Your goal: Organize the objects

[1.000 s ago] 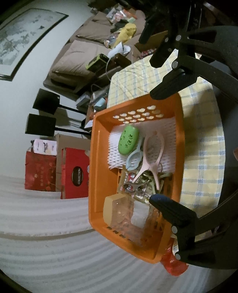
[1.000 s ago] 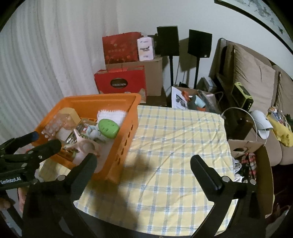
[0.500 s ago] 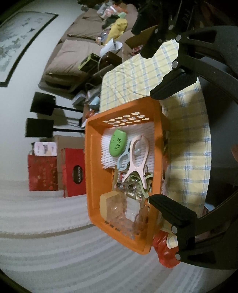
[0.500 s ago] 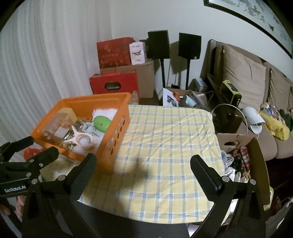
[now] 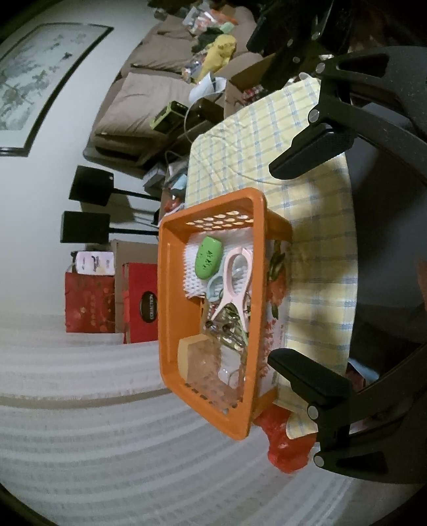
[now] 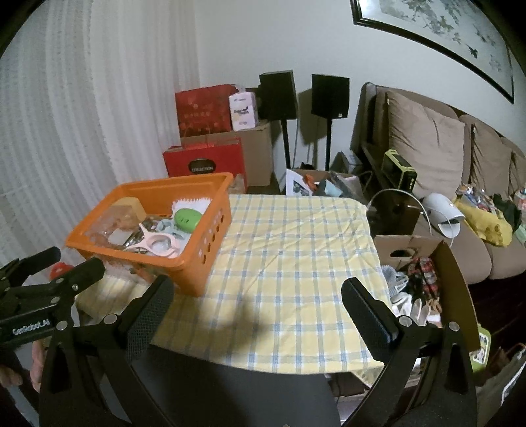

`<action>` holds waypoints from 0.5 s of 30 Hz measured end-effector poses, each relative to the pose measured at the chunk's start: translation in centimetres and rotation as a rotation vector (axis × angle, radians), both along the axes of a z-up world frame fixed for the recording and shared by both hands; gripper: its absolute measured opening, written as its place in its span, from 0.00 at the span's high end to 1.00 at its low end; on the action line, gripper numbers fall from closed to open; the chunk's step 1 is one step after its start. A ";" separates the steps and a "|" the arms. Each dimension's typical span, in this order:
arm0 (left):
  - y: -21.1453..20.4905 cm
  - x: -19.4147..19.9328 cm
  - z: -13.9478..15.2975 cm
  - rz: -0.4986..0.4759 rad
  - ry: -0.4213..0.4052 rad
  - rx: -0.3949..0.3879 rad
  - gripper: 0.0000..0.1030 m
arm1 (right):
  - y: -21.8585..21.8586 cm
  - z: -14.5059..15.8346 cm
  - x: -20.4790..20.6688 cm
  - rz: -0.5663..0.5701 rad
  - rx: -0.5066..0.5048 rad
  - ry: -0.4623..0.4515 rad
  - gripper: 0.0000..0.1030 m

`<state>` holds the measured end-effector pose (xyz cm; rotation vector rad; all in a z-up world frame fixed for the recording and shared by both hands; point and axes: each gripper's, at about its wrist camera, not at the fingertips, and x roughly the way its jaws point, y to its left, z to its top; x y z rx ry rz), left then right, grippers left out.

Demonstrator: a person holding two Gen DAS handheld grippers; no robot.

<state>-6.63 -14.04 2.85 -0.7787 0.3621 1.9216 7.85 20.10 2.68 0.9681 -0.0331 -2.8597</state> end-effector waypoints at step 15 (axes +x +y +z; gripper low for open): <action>-0.8 1.2 -0.5 -0.008 0.006 -0.016 0.00 | 0.3 -0.5 1.8 -0.017 0.021 0.013 0.00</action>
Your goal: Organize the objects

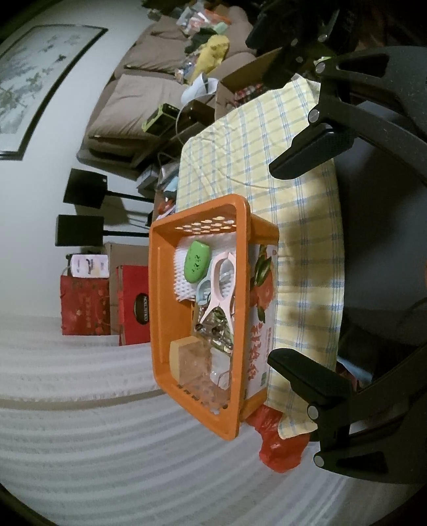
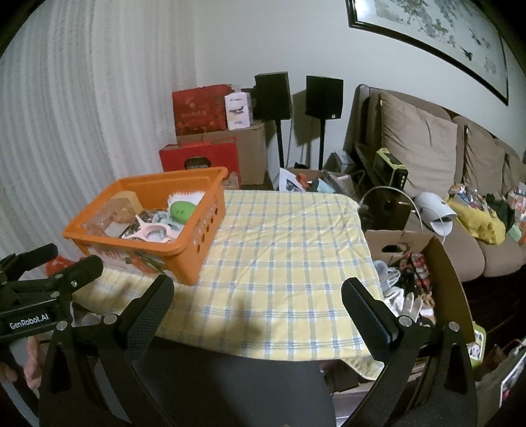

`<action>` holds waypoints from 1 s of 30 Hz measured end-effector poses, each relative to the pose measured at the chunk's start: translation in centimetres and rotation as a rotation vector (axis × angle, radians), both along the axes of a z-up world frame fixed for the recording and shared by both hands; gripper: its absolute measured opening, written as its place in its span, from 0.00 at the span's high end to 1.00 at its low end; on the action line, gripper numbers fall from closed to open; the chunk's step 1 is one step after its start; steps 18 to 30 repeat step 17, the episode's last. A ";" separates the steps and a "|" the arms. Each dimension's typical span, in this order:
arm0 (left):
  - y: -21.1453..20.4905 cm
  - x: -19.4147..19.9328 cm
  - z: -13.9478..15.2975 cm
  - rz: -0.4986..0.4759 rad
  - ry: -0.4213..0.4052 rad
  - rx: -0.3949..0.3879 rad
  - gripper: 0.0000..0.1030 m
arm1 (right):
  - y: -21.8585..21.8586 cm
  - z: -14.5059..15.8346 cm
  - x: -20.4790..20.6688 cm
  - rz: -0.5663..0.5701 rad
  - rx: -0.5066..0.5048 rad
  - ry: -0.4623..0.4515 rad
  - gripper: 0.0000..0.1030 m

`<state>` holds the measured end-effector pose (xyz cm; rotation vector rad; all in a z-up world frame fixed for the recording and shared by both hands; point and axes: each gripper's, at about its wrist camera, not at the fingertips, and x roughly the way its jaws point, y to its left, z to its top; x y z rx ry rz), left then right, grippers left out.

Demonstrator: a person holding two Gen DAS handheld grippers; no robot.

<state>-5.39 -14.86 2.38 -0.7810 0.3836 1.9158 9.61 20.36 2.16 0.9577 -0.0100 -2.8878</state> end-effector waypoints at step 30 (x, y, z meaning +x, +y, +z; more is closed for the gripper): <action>0.0 -0.2 0.0 0.023 0.008 -0.008 0.00 | -0.1 0.0 0.0 -0.004 -0.006 -0.005 0.00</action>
